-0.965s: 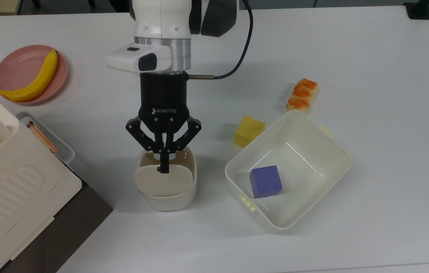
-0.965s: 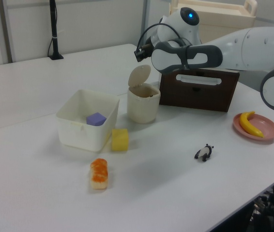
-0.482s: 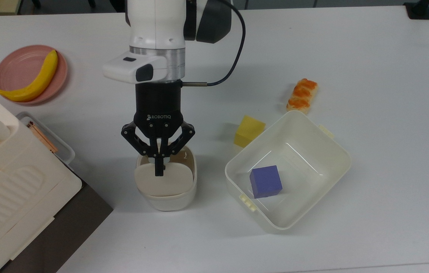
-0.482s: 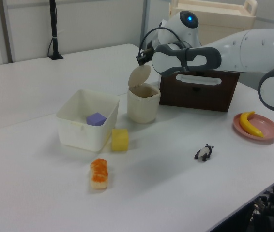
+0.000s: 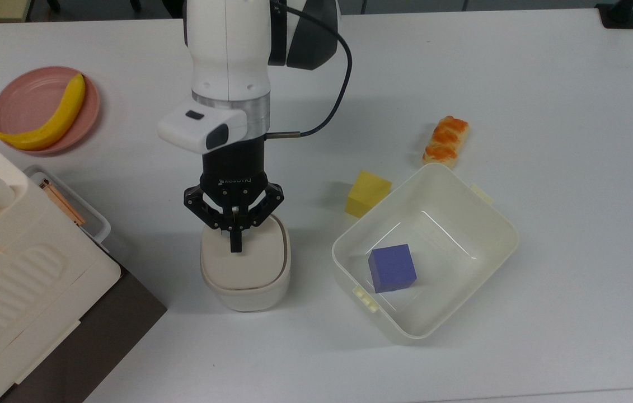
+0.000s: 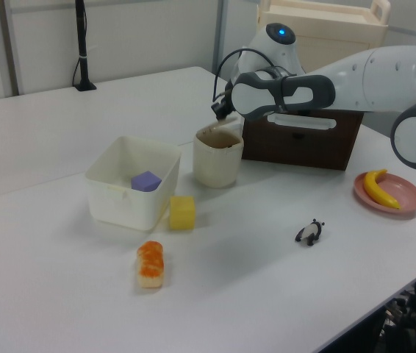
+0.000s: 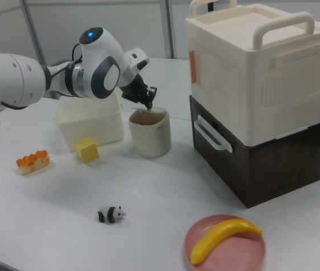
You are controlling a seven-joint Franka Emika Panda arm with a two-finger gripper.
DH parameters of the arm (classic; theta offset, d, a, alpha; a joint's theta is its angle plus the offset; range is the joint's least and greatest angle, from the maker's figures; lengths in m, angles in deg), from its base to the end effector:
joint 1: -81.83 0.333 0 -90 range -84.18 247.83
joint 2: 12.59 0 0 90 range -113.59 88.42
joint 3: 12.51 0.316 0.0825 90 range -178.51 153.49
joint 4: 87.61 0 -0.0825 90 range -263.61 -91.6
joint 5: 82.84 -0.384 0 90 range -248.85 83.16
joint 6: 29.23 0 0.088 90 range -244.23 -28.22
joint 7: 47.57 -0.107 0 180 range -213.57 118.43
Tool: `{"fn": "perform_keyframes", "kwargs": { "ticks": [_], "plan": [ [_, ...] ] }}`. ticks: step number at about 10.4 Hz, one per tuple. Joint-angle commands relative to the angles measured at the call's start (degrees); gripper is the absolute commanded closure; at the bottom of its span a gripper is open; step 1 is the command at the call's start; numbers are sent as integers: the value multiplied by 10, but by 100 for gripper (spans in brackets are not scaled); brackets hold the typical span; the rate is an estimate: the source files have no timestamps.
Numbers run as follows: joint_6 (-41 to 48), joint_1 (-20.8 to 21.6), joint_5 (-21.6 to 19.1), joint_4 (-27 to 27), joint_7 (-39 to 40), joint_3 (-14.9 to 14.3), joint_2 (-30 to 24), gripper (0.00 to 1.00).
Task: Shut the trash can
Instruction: 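Push the raised lid down onto the trash can with the gripper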
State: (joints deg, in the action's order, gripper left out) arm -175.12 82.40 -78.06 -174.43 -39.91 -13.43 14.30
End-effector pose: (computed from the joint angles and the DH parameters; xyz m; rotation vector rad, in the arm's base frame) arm 0.7327 -0.0012 0.4549 2.9036 0.2723 0.8313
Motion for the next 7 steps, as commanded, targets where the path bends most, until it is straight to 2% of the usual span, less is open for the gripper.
{"fn": "perform_keyframes", "kwargs": {
  "ticks": [1, 4, 7],
  "plan": [
    [46, 1, 6, -11, 22, -4, -3, 100],
    [45, 6, 5, -18, 18, -4, 31, 100],
    [55, 3, 0, -11, 18, -4, 20, 100]
  ]
}}
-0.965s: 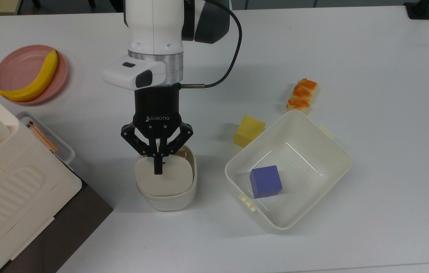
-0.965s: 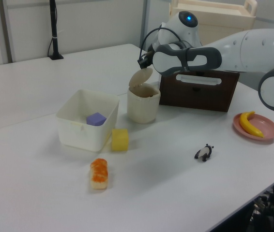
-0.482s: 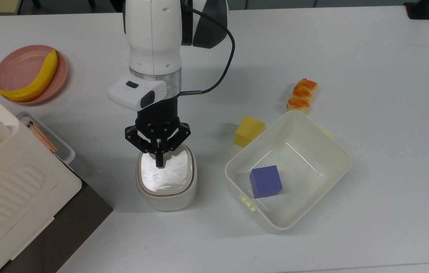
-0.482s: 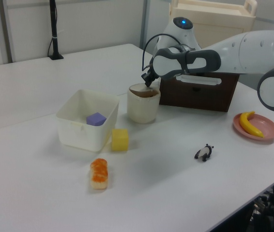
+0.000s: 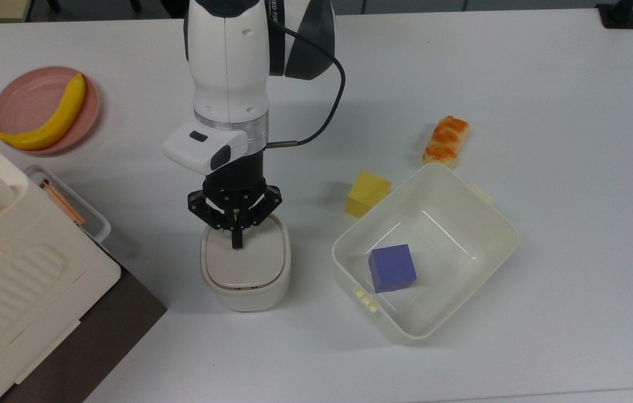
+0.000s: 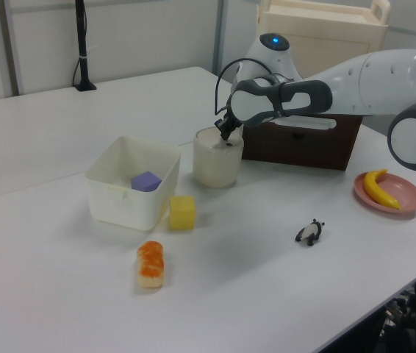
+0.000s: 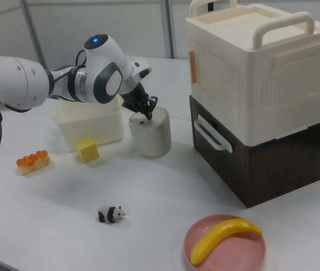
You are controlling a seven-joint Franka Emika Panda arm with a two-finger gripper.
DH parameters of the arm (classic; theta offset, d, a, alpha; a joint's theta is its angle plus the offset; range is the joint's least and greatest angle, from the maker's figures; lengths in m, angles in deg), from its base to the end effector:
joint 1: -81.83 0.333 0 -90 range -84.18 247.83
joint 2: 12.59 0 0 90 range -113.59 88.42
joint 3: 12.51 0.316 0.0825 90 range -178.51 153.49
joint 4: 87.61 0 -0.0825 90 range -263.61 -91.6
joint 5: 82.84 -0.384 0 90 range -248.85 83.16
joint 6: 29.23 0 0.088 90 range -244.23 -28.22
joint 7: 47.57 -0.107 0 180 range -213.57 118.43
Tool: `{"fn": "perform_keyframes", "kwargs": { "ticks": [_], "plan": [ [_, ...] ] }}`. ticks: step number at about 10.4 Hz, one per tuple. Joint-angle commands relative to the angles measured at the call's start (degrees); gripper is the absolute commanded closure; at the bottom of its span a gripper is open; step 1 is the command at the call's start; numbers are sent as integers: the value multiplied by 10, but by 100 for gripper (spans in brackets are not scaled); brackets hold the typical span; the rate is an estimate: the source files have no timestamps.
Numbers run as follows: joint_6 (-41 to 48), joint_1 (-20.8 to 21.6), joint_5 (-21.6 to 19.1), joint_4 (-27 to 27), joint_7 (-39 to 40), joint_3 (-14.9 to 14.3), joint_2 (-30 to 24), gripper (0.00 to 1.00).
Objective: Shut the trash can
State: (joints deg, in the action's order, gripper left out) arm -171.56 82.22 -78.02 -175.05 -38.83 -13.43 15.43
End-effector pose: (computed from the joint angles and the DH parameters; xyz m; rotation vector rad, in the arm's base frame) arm 0.7303 -0.0043 0.4270 2.9366 0.2966 0.6936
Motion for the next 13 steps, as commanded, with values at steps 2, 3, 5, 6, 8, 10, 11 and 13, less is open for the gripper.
{"fn": "perform_keyframes", "kwargs": {
  "ticks": [2, 3, 5, 6, 8, 10, 11, 13],
  "plan": [
    [89, 7, -6, -1, 2, -4, -34, 100],
    [129, 7, -5, -4, -15, -4, -58, 100],
    [224, 10, -4, -4, -28, -1, -96, 100],
    [269, 11, -4, -5, -29, 0, -117, 100],
    [355, 14, -4, -6, -50, 3, -157, 100],
    [426, 27, 2, -8, -97, 3, -193, 97],
    [451, 27, 2, -15, -97, 3, -212, 91],
    [454, 28, 2, -64, -96, 3, -257, 72]
  ]
}}
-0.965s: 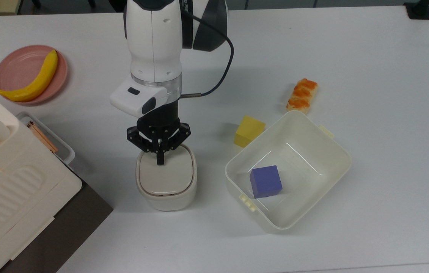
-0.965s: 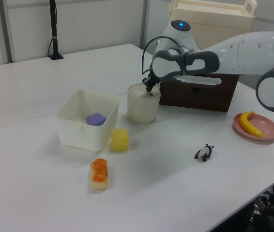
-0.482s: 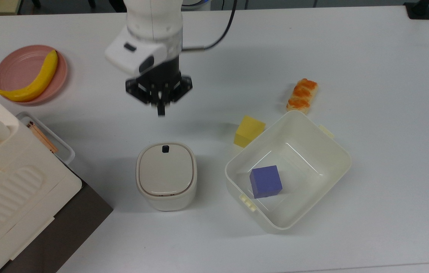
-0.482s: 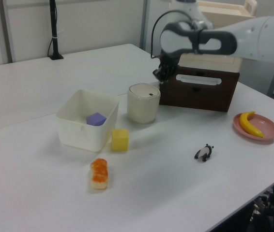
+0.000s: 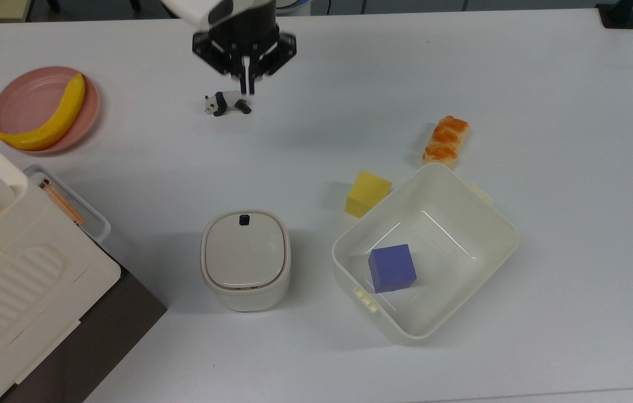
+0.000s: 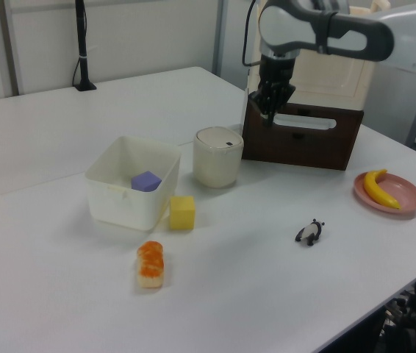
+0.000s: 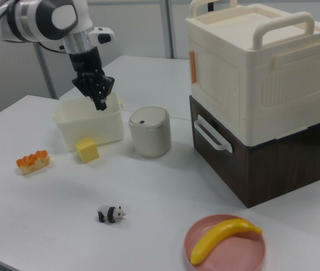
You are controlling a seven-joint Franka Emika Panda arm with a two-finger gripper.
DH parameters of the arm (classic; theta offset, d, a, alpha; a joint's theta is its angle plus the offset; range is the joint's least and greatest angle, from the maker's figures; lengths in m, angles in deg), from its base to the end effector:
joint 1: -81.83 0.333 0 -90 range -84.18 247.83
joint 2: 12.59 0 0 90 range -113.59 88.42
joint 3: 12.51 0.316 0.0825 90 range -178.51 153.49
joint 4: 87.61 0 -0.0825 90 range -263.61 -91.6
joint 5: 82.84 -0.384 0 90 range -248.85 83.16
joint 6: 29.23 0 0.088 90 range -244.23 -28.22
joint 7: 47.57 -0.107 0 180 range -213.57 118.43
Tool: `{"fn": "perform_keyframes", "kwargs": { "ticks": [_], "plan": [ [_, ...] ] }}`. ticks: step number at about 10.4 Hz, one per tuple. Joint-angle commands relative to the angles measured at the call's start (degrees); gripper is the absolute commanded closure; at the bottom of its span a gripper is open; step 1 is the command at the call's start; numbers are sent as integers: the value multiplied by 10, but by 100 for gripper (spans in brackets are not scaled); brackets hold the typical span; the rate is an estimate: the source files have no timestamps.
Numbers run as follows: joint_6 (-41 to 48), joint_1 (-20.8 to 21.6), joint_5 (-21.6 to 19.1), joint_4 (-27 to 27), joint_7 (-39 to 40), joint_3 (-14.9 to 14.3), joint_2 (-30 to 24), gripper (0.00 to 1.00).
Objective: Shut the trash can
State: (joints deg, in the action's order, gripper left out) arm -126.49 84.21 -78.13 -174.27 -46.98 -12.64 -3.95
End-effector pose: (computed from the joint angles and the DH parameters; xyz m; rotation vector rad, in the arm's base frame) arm 0.6105 0.0163 0.5761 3.0583 0.0896 0.0542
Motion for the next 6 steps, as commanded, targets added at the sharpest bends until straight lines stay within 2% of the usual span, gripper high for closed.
{"fn": "perform_keyframes", "kwargs": {
  "ticks": [1, 2, 3, 6],
  "plan": [
    [8, 7, 3, -77, -16, -5, -73, 65],
    [22, 4, 3, -73, -16, -6, -76, 27],
    [30, 3, 2, -71, -17, -6, -77, 0],
    [42, 7, 4, -70, -17, -6, -79, 0]
  ]
}}
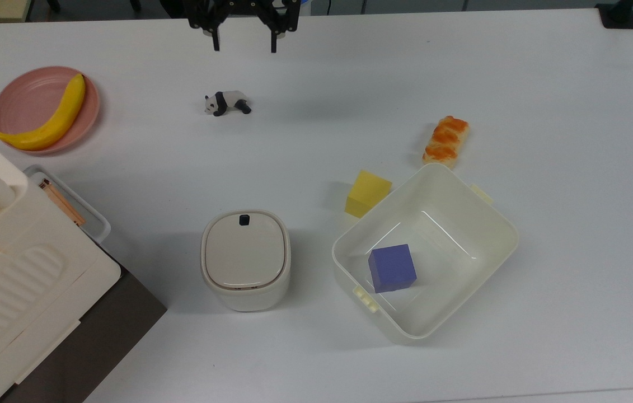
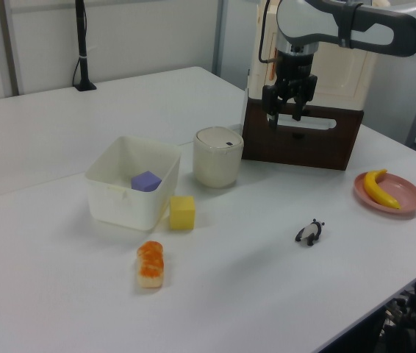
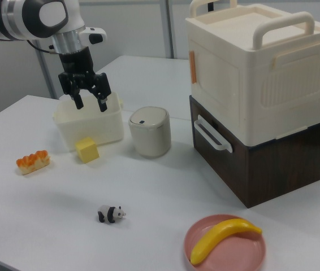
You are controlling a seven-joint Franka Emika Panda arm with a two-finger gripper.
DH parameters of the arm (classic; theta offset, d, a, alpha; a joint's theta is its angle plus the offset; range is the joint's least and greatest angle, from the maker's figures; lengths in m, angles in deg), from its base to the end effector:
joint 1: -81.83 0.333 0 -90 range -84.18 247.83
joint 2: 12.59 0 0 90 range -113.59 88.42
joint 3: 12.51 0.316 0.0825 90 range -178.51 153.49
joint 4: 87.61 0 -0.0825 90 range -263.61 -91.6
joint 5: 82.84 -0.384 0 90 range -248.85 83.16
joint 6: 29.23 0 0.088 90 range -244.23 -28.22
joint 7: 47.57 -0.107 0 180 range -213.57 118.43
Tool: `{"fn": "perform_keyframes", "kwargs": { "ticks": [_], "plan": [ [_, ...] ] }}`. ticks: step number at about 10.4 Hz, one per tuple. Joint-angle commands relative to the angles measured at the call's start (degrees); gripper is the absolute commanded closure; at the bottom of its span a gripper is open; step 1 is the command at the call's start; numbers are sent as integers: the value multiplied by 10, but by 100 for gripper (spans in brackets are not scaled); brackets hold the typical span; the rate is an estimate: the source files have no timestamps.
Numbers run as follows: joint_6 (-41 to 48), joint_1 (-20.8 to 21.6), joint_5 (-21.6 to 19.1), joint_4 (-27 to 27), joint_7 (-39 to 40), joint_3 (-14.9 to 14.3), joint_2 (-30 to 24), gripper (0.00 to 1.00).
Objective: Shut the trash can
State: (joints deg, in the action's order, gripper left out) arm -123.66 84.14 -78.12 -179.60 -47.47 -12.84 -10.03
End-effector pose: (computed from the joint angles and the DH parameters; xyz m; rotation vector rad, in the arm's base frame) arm 0.5736 0.0117 0.5899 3.0585 0.0654 -0.0011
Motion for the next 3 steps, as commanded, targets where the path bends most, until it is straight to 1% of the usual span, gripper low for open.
{"fn": "perform_keyframes", "kwargs": {
  "ticks": [1, 3],
  "plan": [
    [19, 8, 4, -17, -11, -5, -19, 0],
    [18, 5, 4, -15, -8, -5, -19, 0]
  ]
}}
